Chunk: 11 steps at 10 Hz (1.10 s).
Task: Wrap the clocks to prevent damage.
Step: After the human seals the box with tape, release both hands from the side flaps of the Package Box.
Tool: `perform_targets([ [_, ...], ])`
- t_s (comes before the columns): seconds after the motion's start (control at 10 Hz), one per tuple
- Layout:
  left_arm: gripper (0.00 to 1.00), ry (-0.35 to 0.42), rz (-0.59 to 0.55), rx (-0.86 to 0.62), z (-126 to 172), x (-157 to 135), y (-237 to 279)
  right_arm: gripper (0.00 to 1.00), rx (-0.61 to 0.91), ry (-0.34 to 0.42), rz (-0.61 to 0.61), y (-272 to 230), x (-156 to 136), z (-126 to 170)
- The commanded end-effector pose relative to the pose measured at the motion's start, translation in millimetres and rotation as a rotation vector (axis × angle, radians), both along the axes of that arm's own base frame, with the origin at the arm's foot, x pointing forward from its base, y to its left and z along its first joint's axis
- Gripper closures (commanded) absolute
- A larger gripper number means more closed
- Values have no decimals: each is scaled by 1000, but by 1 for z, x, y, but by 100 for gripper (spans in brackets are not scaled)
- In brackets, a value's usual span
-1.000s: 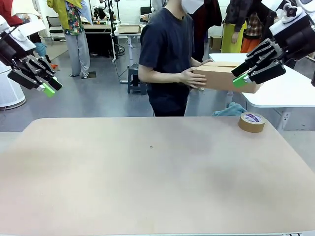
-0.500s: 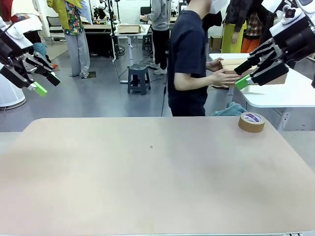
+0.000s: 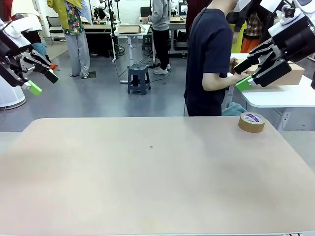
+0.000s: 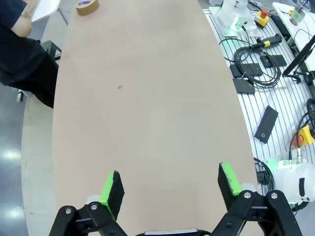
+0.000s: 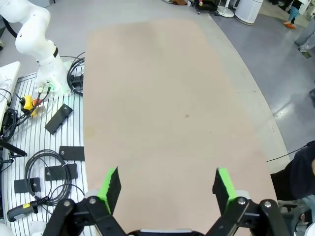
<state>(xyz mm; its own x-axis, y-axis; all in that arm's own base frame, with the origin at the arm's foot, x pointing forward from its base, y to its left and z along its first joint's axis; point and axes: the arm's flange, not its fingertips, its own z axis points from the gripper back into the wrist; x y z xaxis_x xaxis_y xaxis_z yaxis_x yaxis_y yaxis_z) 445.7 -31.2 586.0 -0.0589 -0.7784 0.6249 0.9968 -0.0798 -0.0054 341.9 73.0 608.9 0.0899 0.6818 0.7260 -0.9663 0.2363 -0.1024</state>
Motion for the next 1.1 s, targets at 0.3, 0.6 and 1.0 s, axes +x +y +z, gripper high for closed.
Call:
perform_targets([
  [0.3,0,0,-6,-5,-2,1,-1,0,-10,-18,-16,0,2,1],
  [0.6,0,-43,235,-295,-9,-5,40,0,277,-53,-197,-47,2,-20],
  [1.0,0,-26,368,-555,-34,-29,93,0,489,-28,-246,-94,2,-69],
])
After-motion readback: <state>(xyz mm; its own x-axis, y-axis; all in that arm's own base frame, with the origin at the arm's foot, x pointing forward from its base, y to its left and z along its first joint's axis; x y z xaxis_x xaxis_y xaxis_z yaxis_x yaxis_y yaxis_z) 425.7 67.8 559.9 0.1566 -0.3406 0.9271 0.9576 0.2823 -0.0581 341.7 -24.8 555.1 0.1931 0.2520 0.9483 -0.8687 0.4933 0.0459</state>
